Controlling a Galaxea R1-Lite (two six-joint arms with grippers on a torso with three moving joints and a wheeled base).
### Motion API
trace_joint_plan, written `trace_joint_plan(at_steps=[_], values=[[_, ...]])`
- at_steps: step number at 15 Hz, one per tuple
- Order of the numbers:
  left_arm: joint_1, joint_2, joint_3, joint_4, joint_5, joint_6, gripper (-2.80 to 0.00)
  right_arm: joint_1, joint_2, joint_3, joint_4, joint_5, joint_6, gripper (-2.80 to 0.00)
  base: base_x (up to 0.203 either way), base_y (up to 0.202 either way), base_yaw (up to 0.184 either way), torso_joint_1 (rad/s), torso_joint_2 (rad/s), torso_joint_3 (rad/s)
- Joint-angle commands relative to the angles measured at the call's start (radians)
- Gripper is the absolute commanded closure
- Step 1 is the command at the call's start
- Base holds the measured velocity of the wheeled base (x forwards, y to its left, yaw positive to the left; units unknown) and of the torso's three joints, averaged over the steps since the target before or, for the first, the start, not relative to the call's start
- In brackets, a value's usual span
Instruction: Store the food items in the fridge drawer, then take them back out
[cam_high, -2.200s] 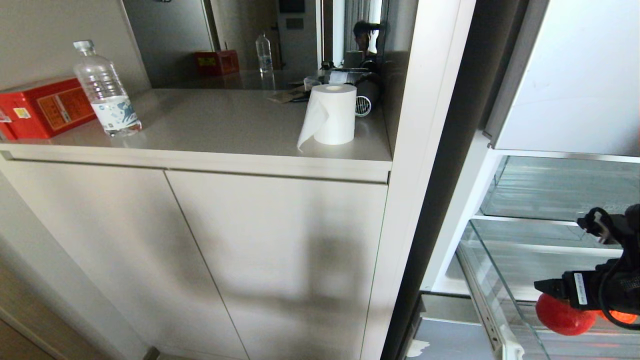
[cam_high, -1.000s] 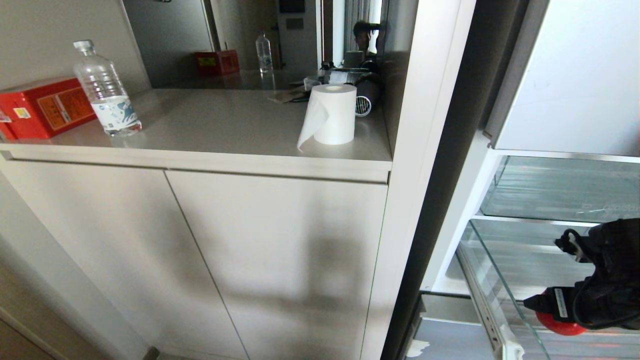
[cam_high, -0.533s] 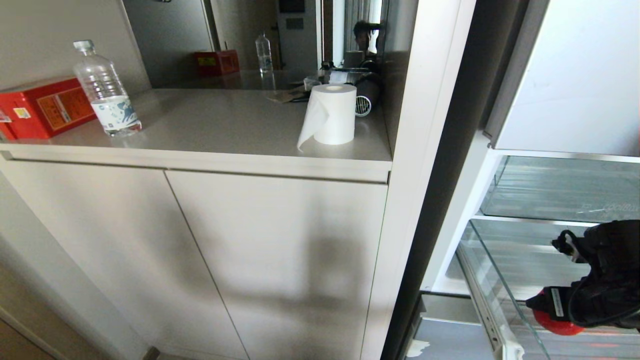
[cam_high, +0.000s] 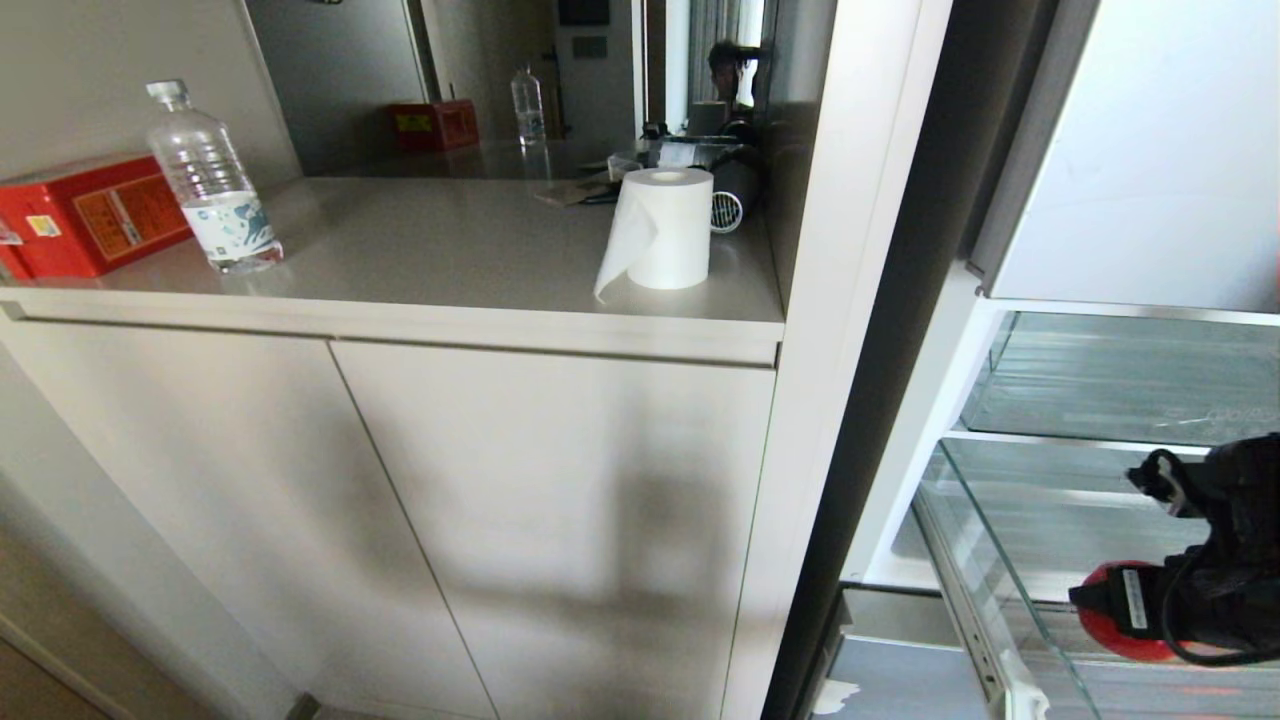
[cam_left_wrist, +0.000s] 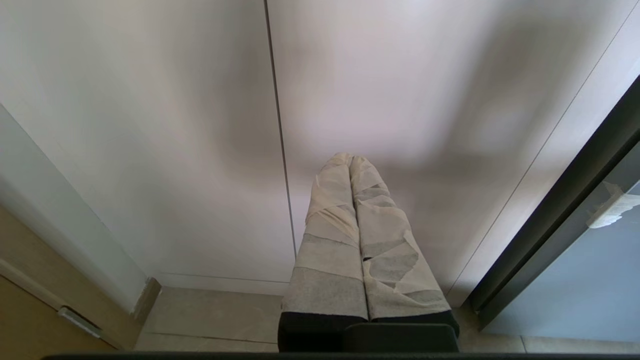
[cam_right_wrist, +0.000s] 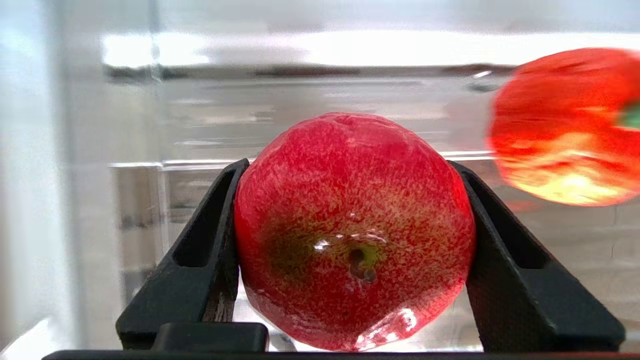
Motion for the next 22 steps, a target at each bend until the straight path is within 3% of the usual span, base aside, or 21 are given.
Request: trace_joint_plan(at_steps=[1,7,16,19,22], values=[[0.000,0.000,0.000,0.001,0.000,0.000,0.00,0.001,-0.137,0.013,0.006,-0.002,-0.003,0.00,0.000,0.000,0.000,0.000,0.00,0.000],[0.000,0.000,0.000,0.001,0.000,0.000,0.00,0.003,-0.541,0.066,0.096,0.013,-0.008,0.00,0.000,0.000,0.000,0.000,0.00,0.000],[0.000,0.000,0.000,0.001,0.000,0.000,0.00,0.005,-1.135,0.196,0.104,0.167,0.002,0.00,0.000,0.000,0.000,0.000,0.00,0.000],[0.000,0.000,0.000,0.001,0.000,0.000,0.00,0.005,-1.226,0.304,0.077,0.258,-0.018,0.00,0.000,0.000,0.000,0.000,0.00,0.000],[0.000,0.000,0.000,0.001,0.000,0.000,0.00,0.005,-1.229,0.413,-0.038,0.269,-0.073,0.00,0.000,0.000,0.000,0.000,0.00,0.000]])
